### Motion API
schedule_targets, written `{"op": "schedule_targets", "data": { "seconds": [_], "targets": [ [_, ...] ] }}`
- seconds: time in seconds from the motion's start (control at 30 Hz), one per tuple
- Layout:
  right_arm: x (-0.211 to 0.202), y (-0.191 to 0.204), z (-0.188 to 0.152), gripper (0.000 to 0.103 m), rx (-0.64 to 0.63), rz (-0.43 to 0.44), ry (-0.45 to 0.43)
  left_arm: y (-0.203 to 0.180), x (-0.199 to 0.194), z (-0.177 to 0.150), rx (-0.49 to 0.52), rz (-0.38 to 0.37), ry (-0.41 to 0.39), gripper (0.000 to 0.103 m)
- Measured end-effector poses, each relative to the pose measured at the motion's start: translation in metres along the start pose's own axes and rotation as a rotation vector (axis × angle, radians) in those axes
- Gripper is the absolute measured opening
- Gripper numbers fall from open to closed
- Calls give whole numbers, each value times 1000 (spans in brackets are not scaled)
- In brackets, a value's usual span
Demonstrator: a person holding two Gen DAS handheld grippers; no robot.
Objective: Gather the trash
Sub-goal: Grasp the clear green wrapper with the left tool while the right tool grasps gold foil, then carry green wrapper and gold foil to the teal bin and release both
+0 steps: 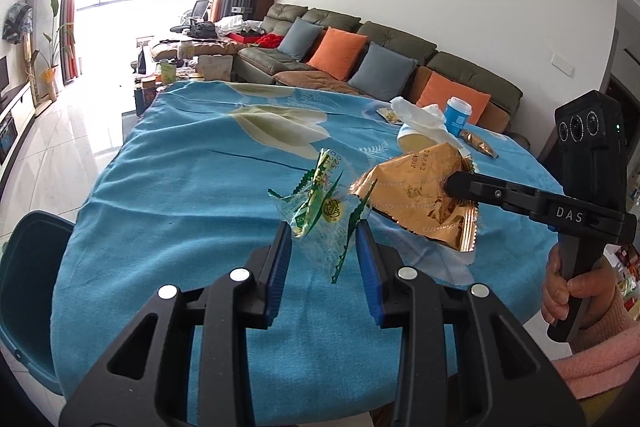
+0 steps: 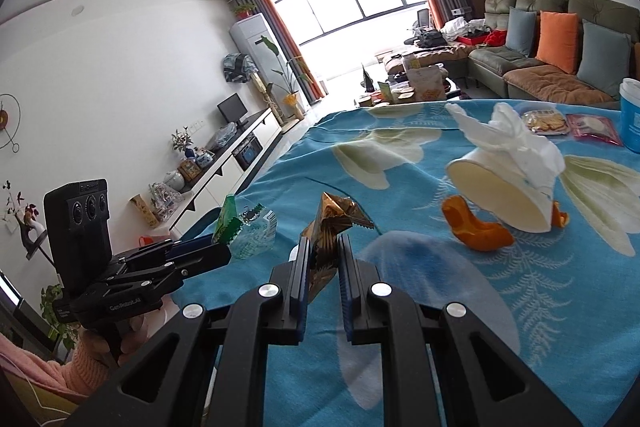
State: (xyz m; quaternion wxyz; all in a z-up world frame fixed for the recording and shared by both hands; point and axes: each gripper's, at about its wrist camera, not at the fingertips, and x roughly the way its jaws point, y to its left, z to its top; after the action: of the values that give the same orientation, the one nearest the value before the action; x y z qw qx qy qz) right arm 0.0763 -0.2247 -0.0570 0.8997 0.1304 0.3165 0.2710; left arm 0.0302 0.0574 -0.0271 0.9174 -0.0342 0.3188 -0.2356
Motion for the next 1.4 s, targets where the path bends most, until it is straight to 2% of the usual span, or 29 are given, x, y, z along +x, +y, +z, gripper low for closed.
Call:
{"op": "schedule_targets", "data": {
  "seconds": [0.8,1.4],
  "targets": [
    [47,54,13,12,-85,142,49,45,-46,-7,-90,116,-51,33],
    [78,77,16,12,-108,205,104,68,-71,-14,-144,195,-80,33]
  ]
}}
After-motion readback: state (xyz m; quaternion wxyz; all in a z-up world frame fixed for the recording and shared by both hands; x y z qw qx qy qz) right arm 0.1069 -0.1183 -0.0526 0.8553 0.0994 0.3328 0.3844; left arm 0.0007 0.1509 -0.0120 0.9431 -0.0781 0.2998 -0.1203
